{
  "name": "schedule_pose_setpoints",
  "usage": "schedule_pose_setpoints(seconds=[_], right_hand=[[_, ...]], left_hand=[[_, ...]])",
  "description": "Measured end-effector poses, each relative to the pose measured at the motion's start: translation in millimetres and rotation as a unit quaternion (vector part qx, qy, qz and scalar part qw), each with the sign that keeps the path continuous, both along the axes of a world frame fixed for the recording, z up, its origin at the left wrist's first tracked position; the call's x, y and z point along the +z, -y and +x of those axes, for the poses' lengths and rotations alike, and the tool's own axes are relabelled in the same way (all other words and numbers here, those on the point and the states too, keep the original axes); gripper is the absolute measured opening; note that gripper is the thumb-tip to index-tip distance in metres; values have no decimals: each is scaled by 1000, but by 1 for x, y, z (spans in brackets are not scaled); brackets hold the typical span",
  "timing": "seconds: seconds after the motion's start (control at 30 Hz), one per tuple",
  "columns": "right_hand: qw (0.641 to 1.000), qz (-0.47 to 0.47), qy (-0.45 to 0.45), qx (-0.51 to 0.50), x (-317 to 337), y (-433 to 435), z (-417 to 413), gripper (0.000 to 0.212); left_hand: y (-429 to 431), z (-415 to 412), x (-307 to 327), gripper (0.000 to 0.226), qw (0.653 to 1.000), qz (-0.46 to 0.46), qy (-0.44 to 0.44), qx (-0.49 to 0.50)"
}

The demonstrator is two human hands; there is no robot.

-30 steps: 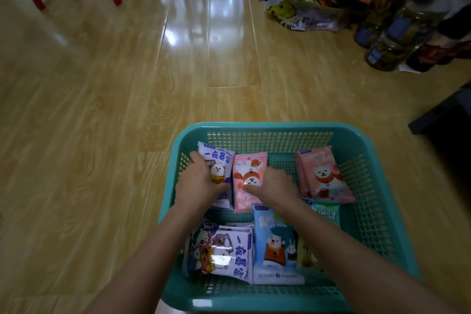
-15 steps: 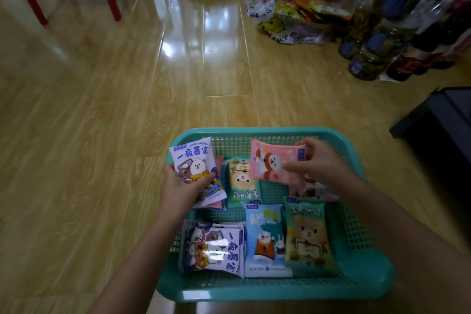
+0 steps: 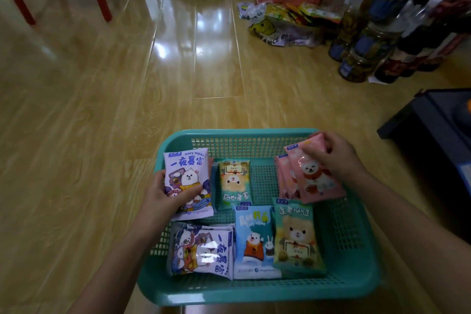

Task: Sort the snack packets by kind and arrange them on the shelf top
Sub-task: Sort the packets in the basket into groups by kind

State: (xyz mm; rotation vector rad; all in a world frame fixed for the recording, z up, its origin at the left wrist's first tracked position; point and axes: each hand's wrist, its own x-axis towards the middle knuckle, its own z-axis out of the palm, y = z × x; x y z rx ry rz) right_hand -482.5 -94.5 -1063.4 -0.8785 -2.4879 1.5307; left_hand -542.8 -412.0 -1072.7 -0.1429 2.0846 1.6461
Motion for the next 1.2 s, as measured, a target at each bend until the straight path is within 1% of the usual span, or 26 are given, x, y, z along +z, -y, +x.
schedule_pose_setpoints(seconds=[0.07,0.17,0.3,0.37,0.4,0.47,0.53,0.63,0.7,0.77,0.8,0.9,1.0,1.07,1.1,1.13,1.2], right_hand=[[999,26,38,13,-5,-3,-11,35],[988,126,77,42,-19,-2,-19,46],[976,205,68,29,-34,6,-14,53],[956,288,53,31,-38,11,-8,48],[944,323,52,32,-40,13,-5,42],[930,360,68,39,-41,15,0,31],[917,383,91,61,-41,16,2,28],[911,390,106,81,-37,16,3,28],[907,394,114,93,-33,17,5,29],[910,389,112,93,-30,19,9,29],[913,382,107,90,-29,20,11,27],[918,375,97,87,-25,22,15,25],[917,377,94,90,-22,25,16,24],[918,375,95,91,-20,26,16,23],[918,373,96,92,-19,26,15,23],[919,371,96,95,-17,27,14,23],[921,364,92,104,-14,29,10,23]], left_hand=[[0,2,1,41,1000,3,7,-8],[2,2,2,38,1000,16,16,-8],[5,1,2,34,999,37,34,-4],[7,1,2,34,998,35,44,-3],[8,0,2,37,998,30,50,-3],[11,1,4,40,998,25,63,-4],[14,3,8,31,997,40,72,-6],[17,10,11,19,996,45,72,-18],[19,16,12,23,996,45,71,-24],[23,22,14,39,995,49,74,-38],[25,24,16,42,995,54,75,-45],[30,27,23,29,995,50,56,-72],[35,20,31,32,990,36,48,-130],[37,9,39,40,974,30,63,-217],[37,3,43,41,956,13,79,-281],[35,-4,44,39,931,-5,90,-353],[27,-12,41,33,873,-52,90,-476]])
